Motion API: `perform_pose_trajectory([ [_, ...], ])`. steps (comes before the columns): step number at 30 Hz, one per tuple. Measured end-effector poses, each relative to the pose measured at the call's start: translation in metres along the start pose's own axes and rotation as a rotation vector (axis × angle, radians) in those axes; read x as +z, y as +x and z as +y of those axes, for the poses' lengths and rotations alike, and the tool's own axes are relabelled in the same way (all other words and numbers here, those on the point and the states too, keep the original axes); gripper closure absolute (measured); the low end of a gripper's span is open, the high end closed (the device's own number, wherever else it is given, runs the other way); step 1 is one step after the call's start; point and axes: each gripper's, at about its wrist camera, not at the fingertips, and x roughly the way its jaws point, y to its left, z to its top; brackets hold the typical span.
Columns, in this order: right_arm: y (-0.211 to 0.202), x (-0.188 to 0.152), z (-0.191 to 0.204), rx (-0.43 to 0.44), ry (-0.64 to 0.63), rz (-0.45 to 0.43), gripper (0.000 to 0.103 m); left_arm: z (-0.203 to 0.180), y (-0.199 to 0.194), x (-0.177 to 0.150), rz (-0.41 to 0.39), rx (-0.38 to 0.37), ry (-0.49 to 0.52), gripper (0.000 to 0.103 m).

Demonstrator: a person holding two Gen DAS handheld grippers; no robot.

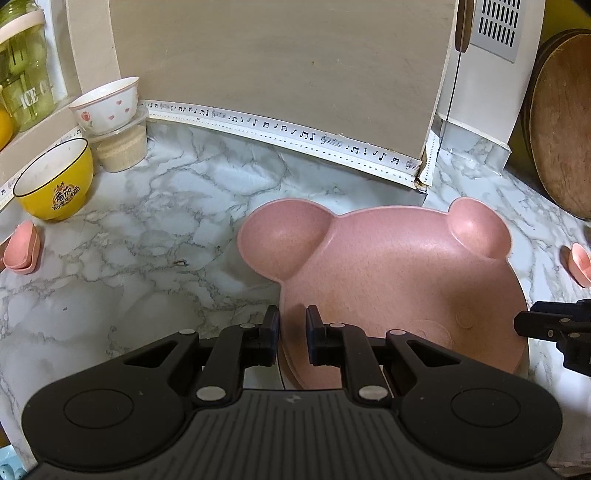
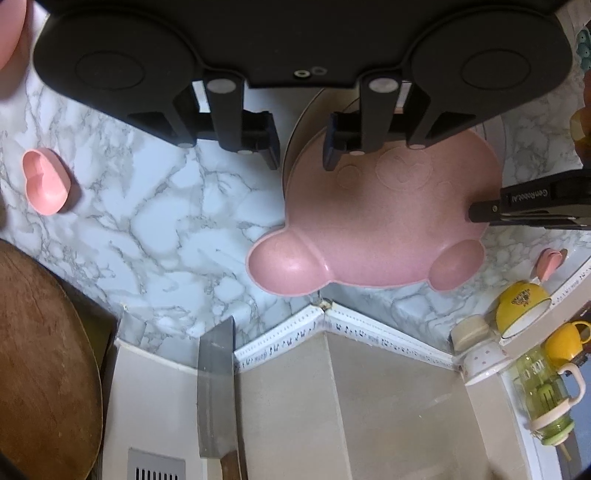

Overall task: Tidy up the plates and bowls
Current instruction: 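Lower the bear plate onto the white plates and open both grippers, then move both grippers to the pink bowl beside the stove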

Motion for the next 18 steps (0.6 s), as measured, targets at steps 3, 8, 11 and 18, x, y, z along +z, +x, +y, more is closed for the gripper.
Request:
perform_pose_trajectory([
  [3,-0.007,-0.001,0.0,0.003,-0.011,-0.021,0.069,0.0,-0.005,-0.003,-0.006,-0.001,-0.008,0.088],
  [8,-0.019,-0.002,-0.002,0.013,-0.009,-0.039,0.062,0.001,-0.019,-0.006,-0.029,-0.011,-0.016,0.087],
  [11,-0.028,-0.004,-0.003,0.029,-0.007,-0.052,0.059,0.0,-0.031,-0.008,-0.053,-0.021,-0.011,0.085],
  [18,-0.053,-0.01,-0.003,0.039,-0.023,-0.094,0.049,-0.009,-0.057,-0.015,-0.104,-0.039,0.006,0.059],
])
